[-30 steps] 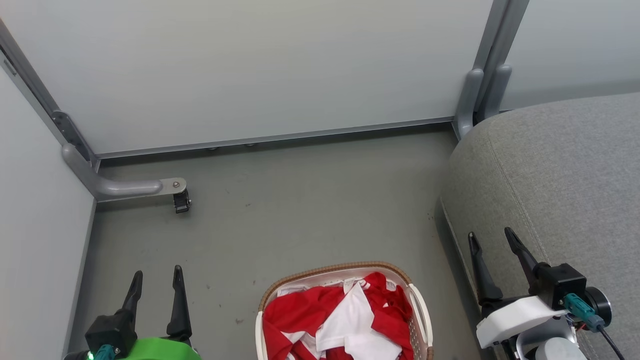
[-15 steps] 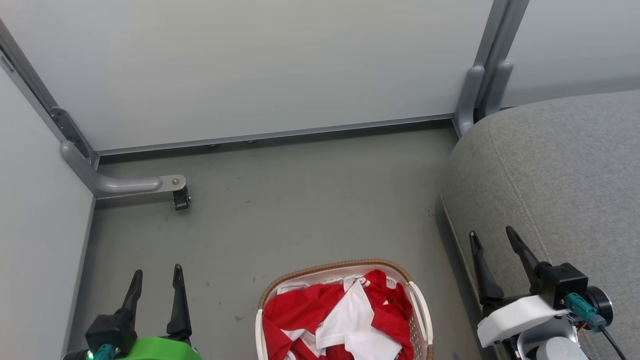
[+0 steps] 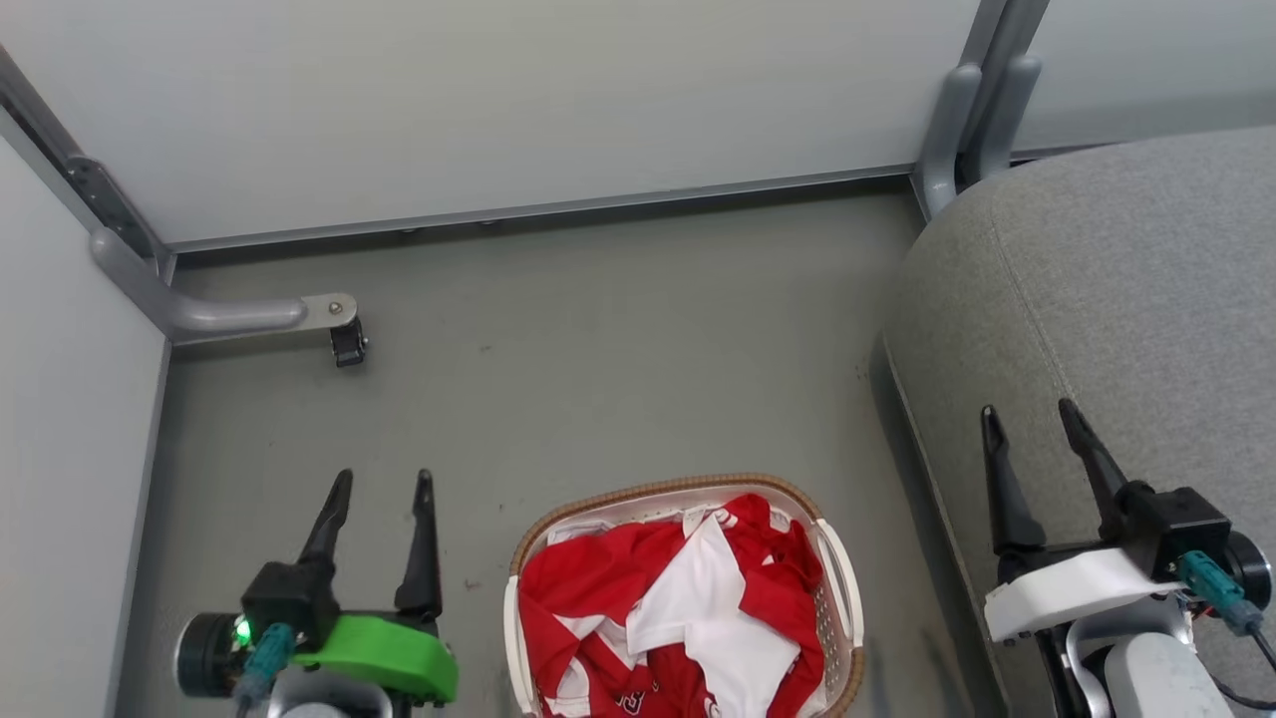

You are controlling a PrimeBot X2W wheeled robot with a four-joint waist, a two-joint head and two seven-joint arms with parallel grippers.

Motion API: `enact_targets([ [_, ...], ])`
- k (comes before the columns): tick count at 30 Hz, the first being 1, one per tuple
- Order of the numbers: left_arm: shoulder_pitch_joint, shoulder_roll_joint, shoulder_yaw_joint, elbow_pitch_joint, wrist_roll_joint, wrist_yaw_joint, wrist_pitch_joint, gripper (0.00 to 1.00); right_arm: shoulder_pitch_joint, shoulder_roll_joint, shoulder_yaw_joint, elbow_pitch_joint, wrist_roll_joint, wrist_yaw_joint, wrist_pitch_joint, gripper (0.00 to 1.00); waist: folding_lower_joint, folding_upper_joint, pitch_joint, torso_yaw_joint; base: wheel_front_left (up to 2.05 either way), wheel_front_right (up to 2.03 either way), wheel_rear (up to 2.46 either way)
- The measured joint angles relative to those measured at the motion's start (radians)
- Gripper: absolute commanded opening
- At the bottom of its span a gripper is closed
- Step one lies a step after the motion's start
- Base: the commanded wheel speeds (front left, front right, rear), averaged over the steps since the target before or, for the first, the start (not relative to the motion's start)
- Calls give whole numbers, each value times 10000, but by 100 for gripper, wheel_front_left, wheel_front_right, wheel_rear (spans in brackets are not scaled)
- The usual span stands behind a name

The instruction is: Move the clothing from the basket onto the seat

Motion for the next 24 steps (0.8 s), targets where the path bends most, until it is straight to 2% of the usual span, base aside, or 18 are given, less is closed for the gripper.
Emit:
enact_targets([
  [7,-1800,2,-1789,711,696,-96,-17,100,-692,-2,-401,-543,-334,2,0,100,0,0,1027,-20,0,0,0],
  [11,-2979,29,-2865,1689,1122,-140,-17,100,-1201,-10,-640,-915,-412,2,0,100,1,0,1774,-74,0,0,0],
  [24,-6067,17,-5797,5206,926,-155,-17,100,-2548,-15,-1043,-1908,-291,6,0,100,3,0,4411,-579,0,0,0],
])
